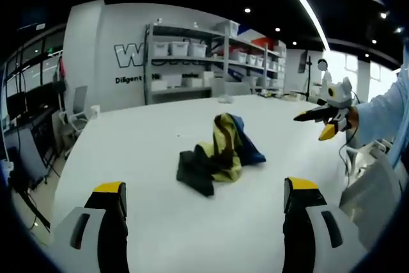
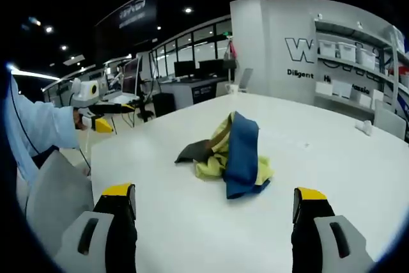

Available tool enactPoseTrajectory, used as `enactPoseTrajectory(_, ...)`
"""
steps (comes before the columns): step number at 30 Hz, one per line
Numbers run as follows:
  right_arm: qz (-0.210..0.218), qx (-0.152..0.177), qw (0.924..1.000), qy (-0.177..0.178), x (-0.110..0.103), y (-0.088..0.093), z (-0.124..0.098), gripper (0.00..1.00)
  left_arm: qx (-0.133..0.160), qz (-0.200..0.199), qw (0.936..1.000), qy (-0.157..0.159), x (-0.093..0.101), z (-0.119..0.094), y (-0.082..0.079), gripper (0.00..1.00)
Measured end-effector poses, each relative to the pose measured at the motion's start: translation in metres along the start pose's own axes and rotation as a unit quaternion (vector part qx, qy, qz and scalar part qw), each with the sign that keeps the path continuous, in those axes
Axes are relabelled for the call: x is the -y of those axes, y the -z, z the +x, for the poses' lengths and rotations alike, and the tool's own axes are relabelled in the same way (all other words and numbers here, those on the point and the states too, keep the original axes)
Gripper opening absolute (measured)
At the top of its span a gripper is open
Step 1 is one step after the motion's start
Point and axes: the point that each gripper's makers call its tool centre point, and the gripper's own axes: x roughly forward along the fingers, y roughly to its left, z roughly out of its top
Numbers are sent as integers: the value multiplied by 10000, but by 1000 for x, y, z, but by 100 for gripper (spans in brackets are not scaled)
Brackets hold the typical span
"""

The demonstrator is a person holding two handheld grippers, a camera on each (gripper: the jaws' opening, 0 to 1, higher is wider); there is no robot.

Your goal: Fold the garment on the visible template until the final outline fits inside the template.

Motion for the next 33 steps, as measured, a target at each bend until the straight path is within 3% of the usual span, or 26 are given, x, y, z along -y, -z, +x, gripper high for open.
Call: enactPoseTrajectory(33, -16, -1, 10000, -31, 2, -3, 1, 100, 45, -19, 10000, -60, -3, -2, -2, 100)
